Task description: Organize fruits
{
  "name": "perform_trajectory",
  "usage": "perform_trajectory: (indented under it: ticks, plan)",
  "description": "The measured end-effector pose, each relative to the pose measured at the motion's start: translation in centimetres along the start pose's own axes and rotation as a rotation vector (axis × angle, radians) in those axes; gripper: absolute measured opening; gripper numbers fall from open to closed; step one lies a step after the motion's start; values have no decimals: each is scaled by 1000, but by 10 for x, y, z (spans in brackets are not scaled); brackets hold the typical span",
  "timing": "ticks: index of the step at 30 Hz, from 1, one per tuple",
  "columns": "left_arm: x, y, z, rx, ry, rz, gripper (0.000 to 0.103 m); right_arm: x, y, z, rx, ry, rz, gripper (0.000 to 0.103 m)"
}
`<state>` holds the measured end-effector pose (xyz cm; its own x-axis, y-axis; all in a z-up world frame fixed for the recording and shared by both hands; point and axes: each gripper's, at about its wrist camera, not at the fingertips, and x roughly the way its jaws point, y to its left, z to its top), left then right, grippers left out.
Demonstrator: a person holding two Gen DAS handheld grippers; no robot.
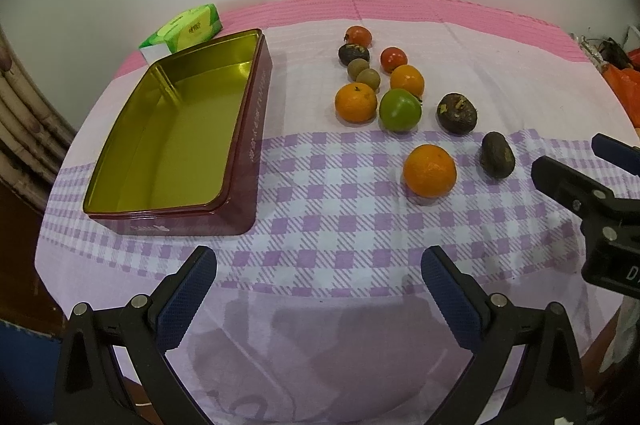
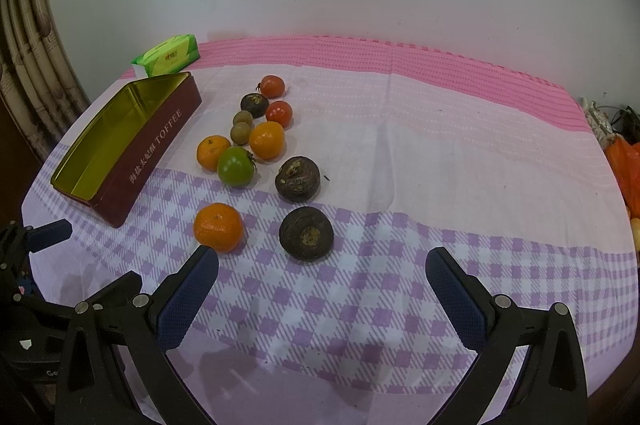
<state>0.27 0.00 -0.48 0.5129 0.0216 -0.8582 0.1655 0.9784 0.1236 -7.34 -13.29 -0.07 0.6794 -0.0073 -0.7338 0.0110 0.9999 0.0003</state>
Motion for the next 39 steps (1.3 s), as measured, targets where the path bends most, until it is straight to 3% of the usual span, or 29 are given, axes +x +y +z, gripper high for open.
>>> perform_trajectory:
  ticks: [39]
  plan:
    - [15,5,-5,-30,67,-27,102,26,-4,-6,-19,77,-6,99]
